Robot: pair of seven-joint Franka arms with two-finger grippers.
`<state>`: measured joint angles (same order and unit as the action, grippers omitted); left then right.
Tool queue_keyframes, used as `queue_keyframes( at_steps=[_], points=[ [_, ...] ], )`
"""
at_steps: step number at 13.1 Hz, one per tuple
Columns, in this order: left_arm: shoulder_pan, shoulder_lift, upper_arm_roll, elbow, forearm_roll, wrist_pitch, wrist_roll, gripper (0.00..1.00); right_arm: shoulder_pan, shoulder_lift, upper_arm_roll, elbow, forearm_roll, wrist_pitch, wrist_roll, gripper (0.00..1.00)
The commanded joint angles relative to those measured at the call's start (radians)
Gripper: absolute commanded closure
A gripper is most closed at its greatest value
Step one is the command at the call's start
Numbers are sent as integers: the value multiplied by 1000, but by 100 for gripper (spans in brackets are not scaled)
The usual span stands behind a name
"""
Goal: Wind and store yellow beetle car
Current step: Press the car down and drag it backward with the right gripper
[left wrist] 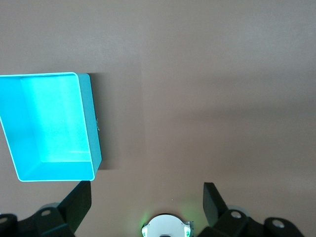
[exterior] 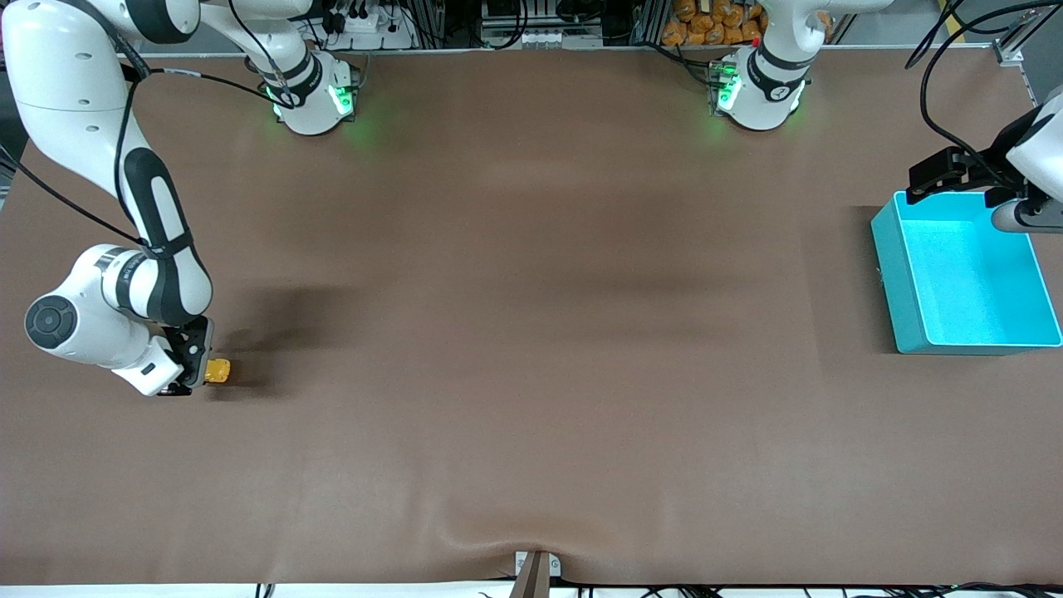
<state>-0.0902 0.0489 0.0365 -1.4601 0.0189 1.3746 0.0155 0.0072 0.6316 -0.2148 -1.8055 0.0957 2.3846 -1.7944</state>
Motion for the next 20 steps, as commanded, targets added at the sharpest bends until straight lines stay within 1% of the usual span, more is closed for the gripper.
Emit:
queue_keyframes(
  at_steps=[1, 3, 5, 8, 11, 14, 20],
  points=[
    [3, 3, 0, 3, -11, 6, -23, 0, -9, 16, 3, 20, 25, 5, -28, 35],
    [3, 5, -1, 4, -11, 6, -26, 0, -10, 17, 3, 18, 25, 5, -28, 47],
    [3, 5, -1, 4, -14, 6, -26, 0, -9, 17, 3, 15, 25, 1, -29, 62],
    [3, 5, -1, 4, -14, 6, -26, 0, -12, 14, 3, 8, 30, -39, -97, 67],
    [3, 5, -1, 4, -14, 6, -26, 0, -22, 10, 5, 2, 38, -103, -102, 69],
    [3, 6, -1, 4, -14, 6, -26, 0, -26, -29, 6, -64, 39, -108, -105, 70],
    [3, 6, -1, 4, -14, 6, -26, 0, -7, -156, 5, -231, 39, -87, -109, 70]
  ],
)
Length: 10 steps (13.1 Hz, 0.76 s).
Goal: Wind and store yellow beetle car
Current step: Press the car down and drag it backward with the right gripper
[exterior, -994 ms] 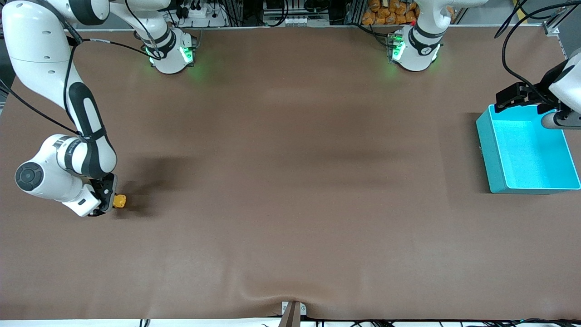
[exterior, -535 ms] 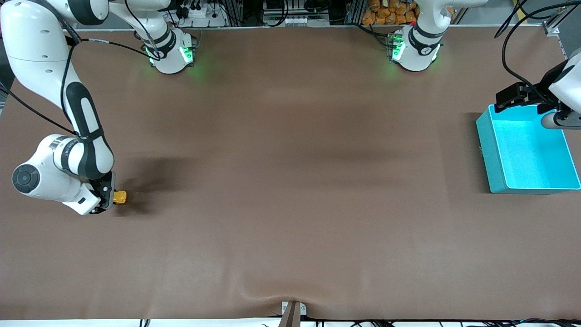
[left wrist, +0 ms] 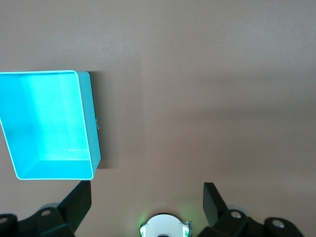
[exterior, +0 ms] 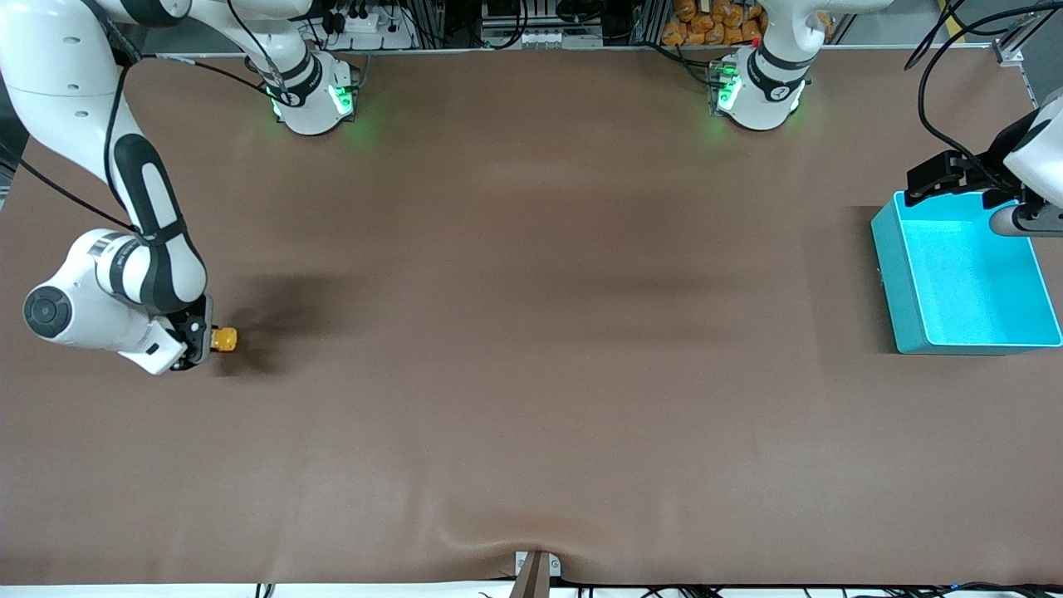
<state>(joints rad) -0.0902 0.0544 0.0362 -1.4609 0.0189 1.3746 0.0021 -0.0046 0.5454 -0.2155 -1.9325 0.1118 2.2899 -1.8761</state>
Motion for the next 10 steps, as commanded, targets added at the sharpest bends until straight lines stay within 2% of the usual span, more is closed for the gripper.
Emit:
queue_keyframes(
  at_steps=[1, 4, 10],
  points=[
    [3, 1, -1, 5, -14, 7, -13, 0, 6, -90, 7, -140, 23, 26, -37, 70],
    [3, 5, -1, 5, -13, 7, -13, 0, 24, -165, 7, -285, 23, 166, -67, 70],
    [4, 7, -1, 5, -7, 43, -13, 0, 28, -174, 7, -329, 23, 246, -69, 70]
  ],
)
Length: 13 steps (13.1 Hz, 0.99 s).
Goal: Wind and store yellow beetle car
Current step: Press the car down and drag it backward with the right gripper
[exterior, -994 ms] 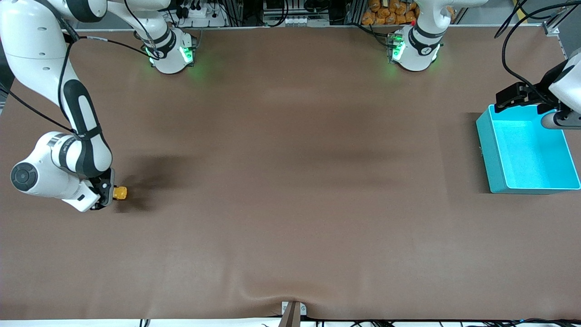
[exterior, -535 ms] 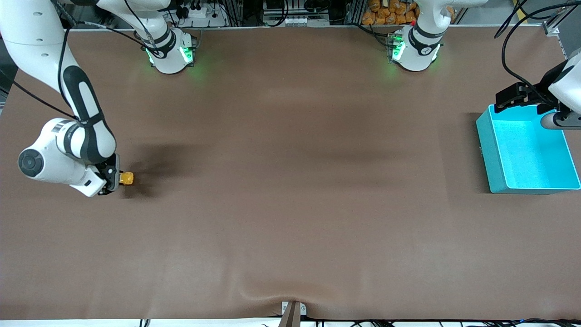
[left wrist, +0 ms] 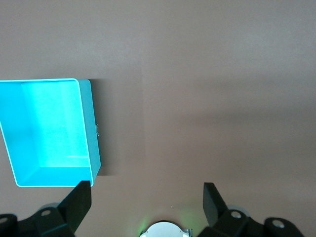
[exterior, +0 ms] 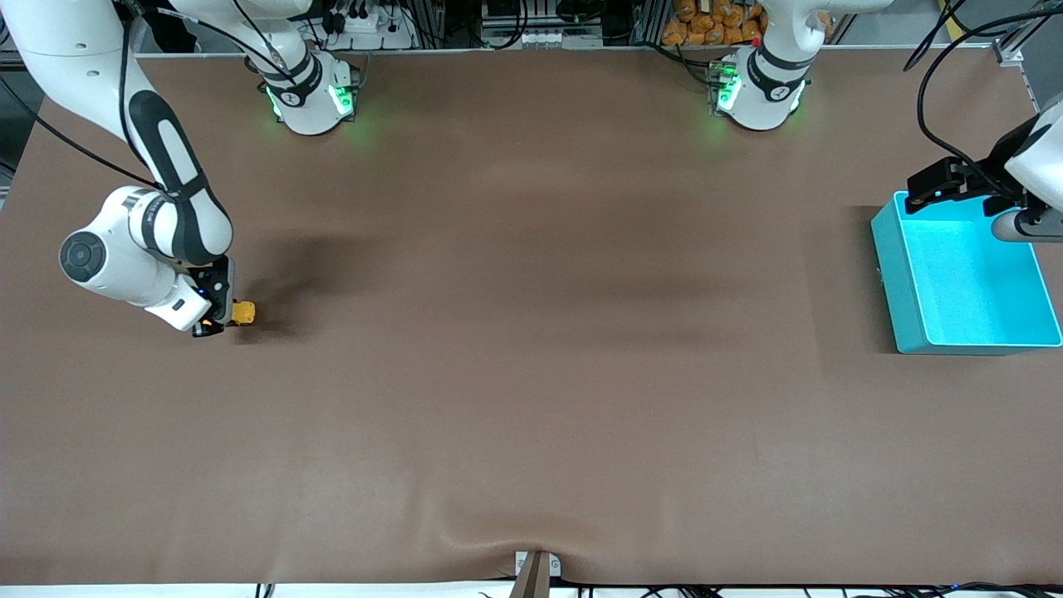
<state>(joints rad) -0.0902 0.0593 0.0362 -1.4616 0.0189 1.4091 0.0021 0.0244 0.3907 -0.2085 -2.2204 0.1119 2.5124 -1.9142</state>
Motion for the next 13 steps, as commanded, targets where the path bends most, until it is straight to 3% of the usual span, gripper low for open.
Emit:
queue_keyframes(
  at_steps=[1, 13],
  points=[
    [4, 2, -1, 6, -7, 10, -13, 0, -4, -15, 0, -41, 23, 31, -31, 70],
    [4, 2, -1, 6, -7, 11, -13, 0, -66, 20, -2, -32, 23, 115, -80, 69]
  ],
)
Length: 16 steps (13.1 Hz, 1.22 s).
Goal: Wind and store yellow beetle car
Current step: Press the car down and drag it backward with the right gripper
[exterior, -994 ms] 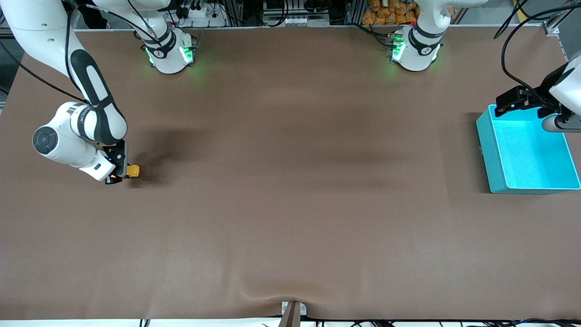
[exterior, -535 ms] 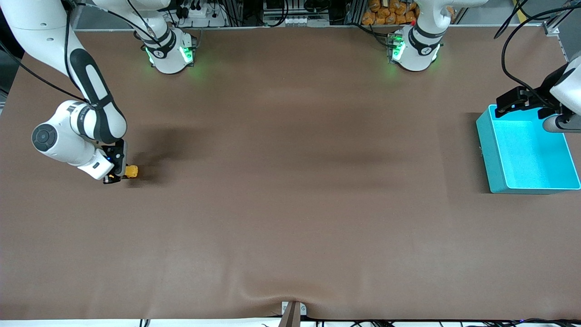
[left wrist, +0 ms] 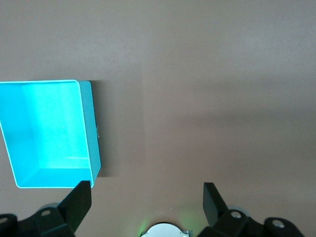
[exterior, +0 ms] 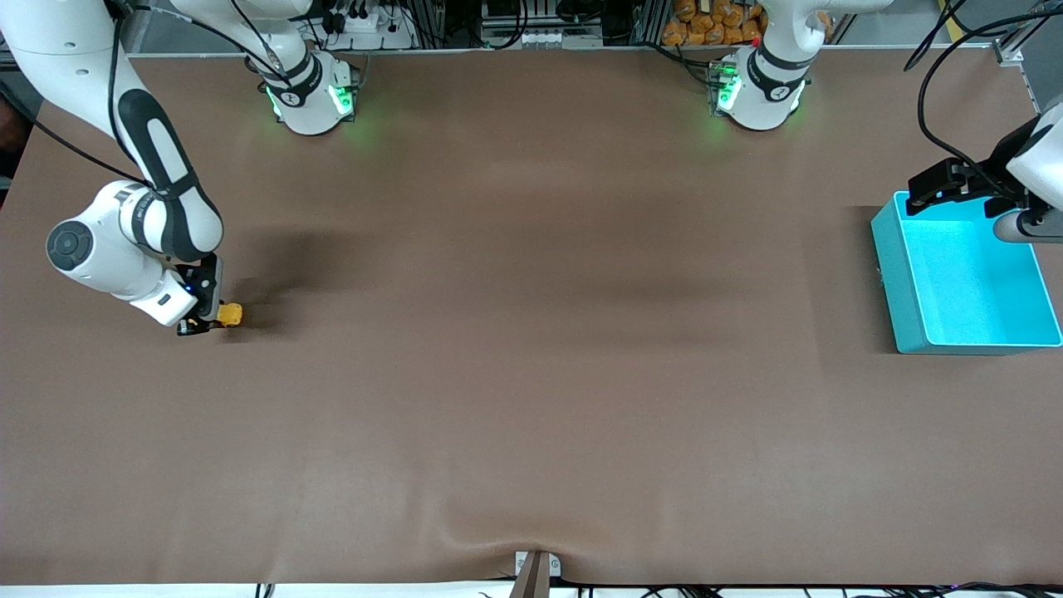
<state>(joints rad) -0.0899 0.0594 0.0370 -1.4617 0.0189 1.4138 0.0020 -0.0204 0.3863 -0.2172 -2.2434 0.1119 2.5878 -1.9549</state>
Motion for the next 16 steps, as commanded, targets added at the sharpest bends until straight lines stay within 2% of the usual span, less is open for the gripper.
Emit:
queue_keyframes(
  at_steps=[1, 16],
  points=[
    [4, 3, -2, 6, -7, 7, -13, 0, -29, 29, 7, -4, 22, 40, -41, 69],
    [4, 7, -2, 6, -10, 8, -13, 0, -139, 83, 7, 64, 22, 31, -127, 69]
  ],
)
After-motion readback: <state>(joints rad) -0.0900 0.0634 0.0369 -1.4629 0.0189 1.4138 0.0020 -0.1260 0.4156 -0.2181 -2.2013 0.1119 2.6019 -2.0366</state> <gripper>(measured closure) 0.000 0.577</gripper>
